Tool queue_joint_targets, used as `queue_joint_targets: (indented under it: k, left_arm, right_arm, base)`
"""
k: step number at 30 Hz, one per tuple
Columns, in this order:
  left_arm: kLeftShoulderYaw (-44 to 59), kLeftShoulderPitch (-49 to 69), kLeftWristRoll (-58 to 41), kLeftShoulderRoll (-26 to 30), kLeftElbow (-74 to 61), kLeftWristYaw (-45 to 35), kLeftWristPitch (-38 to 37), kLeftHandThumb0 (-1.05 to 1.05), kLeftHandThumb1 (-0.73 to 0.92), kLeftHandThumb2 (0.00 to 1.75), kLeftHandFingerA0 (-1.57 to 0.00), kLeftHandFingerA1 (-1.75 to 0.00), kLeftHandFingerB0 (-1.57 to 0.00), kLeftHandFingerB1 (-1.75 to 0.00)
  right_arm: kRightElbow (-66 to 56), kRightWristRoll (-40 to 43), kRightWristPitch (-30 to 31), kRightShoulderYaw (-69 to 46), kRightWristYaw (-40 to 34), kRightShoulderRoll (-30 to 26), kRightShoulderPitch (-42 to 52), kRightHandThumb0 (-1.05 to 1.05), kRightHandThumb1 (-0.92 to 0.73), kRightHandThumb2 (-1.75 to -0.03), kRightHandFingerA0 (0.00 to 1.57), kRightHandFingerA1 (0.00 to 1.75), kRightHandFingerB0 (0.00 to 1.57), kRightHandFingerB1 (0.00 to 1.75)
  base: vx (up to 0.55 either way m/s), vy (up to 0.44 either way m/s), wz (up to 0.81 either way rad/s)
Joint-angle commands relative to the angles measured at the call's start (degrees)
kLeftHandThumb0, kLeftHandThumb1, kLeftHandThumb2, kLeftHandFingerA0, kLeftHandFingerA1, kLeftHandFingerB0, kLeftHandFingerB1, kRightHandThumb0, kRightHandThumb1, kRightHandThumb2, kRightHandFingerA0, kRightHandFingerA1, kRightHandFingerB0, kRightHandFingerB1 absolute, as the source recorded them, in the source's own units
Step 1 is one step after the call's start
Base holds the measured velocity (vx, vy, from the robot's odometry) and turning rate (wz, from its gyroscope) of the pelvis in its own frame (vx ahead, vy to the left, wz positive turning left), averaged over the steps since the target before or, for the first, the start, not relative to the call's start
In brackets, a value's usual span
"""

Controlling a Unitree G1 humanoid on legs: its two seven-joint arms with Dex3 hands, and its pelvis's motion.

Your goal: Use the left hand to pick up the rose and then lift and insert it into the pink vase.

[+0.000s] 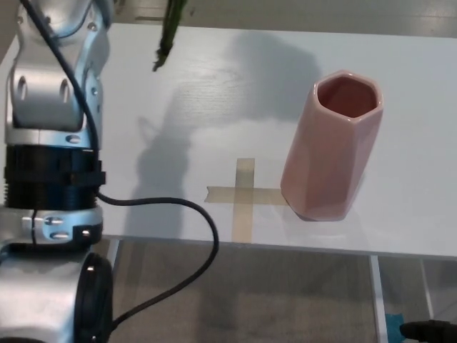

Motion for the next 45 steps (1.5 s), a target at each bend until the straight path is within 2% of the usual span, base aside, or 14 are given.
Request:
queue_joint_targets:
  k: [1,7,15,20,45]
  left_arm:
    - [-0.8,-1.2,-4.1,-1.7,-3.0,-0.9,5.1,-0.19,0.85,0.66,-0.99,-1.3,-0.85,-0.85]
    - [-2.7,-2.5,-6.7,-4.4,-7.3,-1.0,10.5,-0.2,0.84,0.66,-1.0,-1.3,-0.85,-0.83]
    - [-1.9,-5.7,-9.5,-7.4,-7.4,0.3,13.4,-0.19,0.84,0.66,-1.0,-1.31,-0.87,-0.8]
    - [-3.3,-7.0,-9.7,-8.7,-9.3,0.7,15.6,-0.19,0.85,0.67,-0.95,-1.34,-0.85,-0.83]
    - [-6.7,-11.0,-8.8,-10.5,-5.5,1.7,12.6,-0.18,0.85,0.67,-0.95,-1.35,-0.85,-0.82]
  right_arm:
    - [0.5,0.3,0.5,-0.1,0.6,-0.7,0.4,-0.36,-0.66,-0.59,0.59,0.41,0.54,0.39]
    - [0.4,0.4,0.7,-0.2,0.3,-0.6,0.3,-0.37,-0.66,-0.59,0.59,0.41,0.54,0.39]
    - [0.2,0.4,0.7,-0.2,0.4,-0.5,0.1,-0.37,-0.66,-0.59,0.6,0.41,0.55,0.39]
    - [0.2,0.1,0.9,0.2,0.4,-0.6,0.1,-0.37,-0.65,-0.59,0.61,0.41,0.56,0.39]
    - [0.2,0.0,1.2,0.4,0.4,-0.7,-0.2,-0.36,-0.65,-0.59,0.61,0.41,0.58,0.4]
  base:
    - [0.0,0.0,0.0]
    - [0.0,0.0,0.0]
    - [0.0,0.0,0.0]
    - [0.0,0.0,0.0]
    - [0.0,0.0,0.0]
